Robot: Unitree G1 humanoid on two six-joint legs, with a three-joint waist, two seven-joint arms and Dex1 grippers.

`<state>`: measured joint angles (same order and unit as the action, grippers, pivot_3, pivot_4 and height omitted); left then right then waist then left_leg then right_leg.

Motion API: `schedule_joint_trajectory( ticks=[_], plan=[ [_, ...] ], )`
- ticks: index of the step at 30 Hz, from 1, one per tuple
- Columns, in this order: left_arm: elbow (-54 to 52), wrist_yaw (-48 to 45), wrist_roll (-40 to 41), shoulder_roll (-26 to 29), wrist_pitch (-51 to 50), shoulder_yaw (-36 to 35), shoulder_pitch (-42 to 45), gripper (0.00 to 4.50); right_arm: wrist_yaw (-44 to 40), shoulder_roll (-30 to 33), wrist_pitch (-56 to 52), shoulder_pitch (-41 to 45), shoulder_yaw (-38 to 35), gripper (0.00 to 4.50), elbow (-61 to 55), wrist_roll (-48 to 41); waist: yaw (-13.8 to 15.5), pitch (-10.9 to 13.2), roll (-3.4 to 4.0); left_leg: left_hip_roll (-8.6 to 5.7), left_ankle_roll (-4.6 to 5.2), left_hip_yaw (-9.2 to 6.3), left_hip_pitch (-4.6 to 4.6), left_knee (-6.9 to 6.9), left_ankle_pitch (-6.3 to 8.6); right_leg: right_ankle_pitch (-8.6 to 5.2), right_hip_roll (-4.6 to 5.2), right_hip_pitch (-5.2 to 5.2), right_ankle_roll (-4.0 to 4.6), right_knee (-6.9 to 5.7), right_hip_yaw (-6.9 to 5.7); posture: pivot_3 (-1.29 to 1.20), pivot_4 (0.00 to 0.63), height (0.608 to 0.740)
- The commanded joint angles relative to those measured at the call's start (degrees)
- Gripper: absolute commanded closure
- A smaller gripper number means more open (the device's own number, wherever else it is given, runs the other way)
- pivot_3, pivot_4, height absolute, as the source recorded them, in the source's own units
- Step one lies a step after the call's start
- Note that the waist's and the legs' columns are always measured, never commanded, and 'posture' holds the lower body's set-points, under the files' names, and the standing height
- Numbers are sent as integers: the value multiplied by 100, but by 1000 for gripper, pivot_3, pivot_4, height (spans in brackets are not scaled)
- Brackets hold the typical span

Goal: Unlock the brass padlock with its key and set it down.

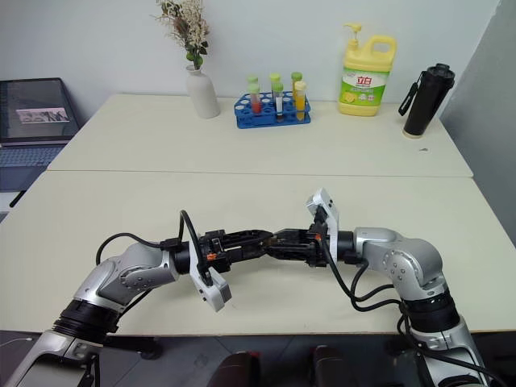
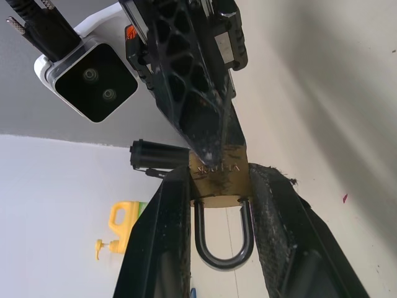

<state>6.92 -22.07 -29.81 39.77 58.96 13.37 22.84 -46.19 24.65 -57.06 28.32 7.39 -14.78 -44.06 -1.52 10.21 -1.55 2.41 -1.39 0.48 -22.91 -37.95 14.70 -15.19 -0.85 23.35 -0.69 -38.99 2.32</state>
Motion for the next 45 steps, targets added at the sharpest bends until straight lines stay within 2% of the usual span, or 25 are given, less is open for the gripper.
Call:
schedule_joint_trajectory(
  ticks=[1,2,3,13,17,24,29,35,38,39,42,45],
  plan=[
    [-232,7,171,18,-23,-8,12,3533,-20,-42,-10,132,-112,3819,-87,-130,0,0,0,0,0,0,0,0,0,0,0,0,0,0,0,0,150,740],
    [-234,6,174,19,-28,-9,9,3533,-15,-50,-22,134,-113,4227,-94,-139,0,0,0,0,0,0,0,0,0,0,0,0,0,0,0,0,150,740],
    [-241,1,192,25,-35,-9,5,3533,-17,-53,-31,137,-108,4352,-108,-147,0,0,0,0,0,0,0,0,0,0,0,0,0,0,0,0,150,740],
    [-422,-49,334,13,-200,-21,-102,3533,-32,-80,-102,212,-148,4347,-112,-198,-1,0,0,0,0,0,0,0,0,0,0,0,0,0,0,0,150,740],
    [-524,-504,1124,252,-249,268,-272,2211,-113,-42,-97,260,-184,4347,-34,-191,-6,0,0,1,0,1,0,0,0,0,0,0,0,0,1,0,150,740],
    [-916,-854,1713,533,-272,287,-570,20,-389,148,205,426,-196,4347,427,69,-7,0,1,1,0,1,1,0,0,0,1,0,0,0,1,0,150,740],
    [-1674,-1450,2762,769,-1153,432,-915,0,-750,417,859,436,20,4347,723,609,-11,1,1,2,0,1,0,1,0,-2,1,0,-2,2,1,0,150,740],
    [-1883,-1517,2995,711,-1699,-2,-936,0,-1316,713,2007,303,459,4347,687,1418,-13,2,2,2,0,0,2,1,0,-4,-6,1,-5,1,2,0,150,740],
    [-2124,-1477,3852,509,-3061,-205,-790,0,-1517,787,2450,202,569,4347,520,1643,-11,2,2,3,0,1,2,1,0,-5,-6,1,-6,1,2,0,150,740],
    [-2196,-1476,4266,439,-3699,-284,-676,373,-1584,803,2567,167,587,4347,418,1684,-4,3,0,2,0,0,2,0,0,-5,-7,1,-6,2,1,0,150,740],
    [-2187,-1850,5152,465,-5088,-435,-374,1120,-1684,827,2674,118,566,4347,149,1663,-9,5,-2,1,0,-4,-1,-3,0,-5,-9,0,-7,1,-3,0,150,740],
    [-2175,-2299,5526,521,-5794,-534,-279,2099,-1722,828,2731,110,543,4347,58,1671,-22,5,-1,1,0,-2,3,-1,0,-6,-26,0,-7,1,-4,0,150,740]
  ],
)
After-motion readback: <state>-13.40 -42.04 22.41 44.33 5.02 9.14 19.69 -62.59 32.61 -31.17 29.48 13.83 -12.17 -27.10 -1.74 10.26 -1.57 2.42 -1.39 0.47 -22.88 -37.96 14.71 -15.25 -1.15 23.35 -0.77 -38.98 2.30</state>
